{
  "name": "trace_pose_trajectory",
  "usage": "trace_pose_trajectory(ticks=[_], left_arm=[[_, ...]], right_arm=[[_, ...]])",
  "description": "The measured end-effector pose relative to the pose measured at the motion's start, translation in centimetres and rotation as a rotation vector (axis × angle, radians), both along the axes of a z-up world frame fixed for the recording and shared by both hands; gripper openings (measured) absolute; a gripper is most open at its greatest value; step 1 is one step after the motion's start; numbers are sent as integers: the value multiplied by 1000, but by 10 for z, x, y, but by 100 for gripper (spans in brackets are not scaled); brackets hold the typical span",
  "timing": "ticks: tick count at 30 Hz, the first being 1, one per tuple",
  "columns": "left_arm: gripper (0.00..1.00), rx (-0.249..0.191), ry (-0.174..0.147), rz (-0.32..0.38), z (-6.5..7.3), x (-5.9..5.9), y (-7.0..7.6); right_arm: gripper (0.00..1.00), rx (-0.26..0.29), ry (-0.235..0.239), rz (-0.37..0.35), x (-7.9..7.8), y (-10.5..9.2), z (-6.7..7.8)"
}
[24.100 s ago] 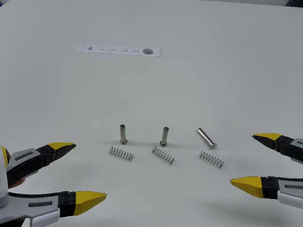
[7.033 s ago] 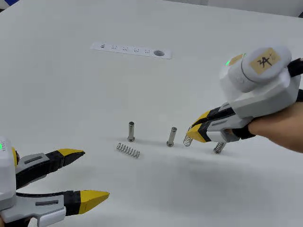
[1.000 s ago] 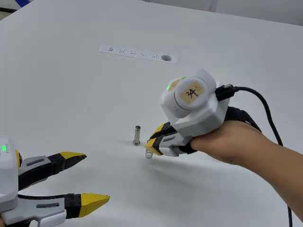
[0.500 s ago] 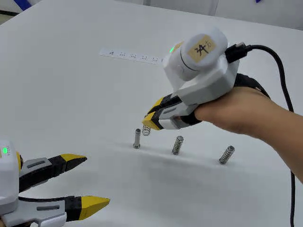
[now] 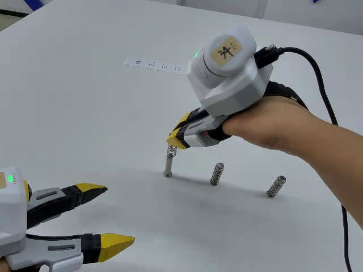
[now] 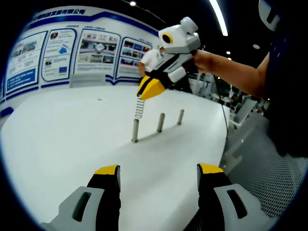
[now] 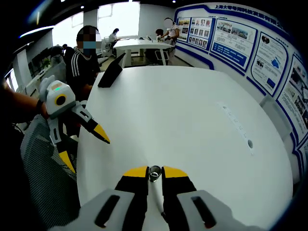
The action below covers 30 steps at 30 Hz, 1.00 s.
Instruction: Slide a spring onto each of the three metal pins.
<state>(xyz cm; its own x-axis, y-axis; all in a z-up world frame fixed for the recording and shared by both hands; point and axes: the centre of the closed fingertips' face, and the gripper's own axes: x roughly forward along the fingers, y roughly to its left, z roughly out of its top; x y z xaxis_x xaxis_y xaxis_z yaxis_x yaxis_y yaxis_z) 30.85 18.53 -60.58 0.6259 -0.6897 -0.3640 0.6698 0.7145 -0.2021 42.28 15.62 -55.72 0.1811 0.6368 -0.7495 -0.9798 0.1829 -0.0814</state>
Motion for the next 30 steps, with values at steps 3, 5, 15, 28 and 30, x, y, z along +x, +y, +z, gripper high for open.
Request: trace_pose_trajectory(ticks=[3, 5, 15, 28, 30], left_arm=[[66, -1, 1, 1, 0, 0, 0], [66, -1, 1, 1, 0, 0, 0], [66, -3, 3, 1, 0, 1, 0], [66, 0, 6, 1, -1, 1, 1], [66, -1, 6, 1, -1, 2, 2]], right_arm=[[11, -8, -3, -3, 2, 0, -4], [11, -6, 2, -4, 2, 1, -5], [11, -13, 18, -10, 3, 4, -12], [12, -37, 42, -17, 9, 4, -35], [12, -41, 45, -19, 8, 3, -38]])
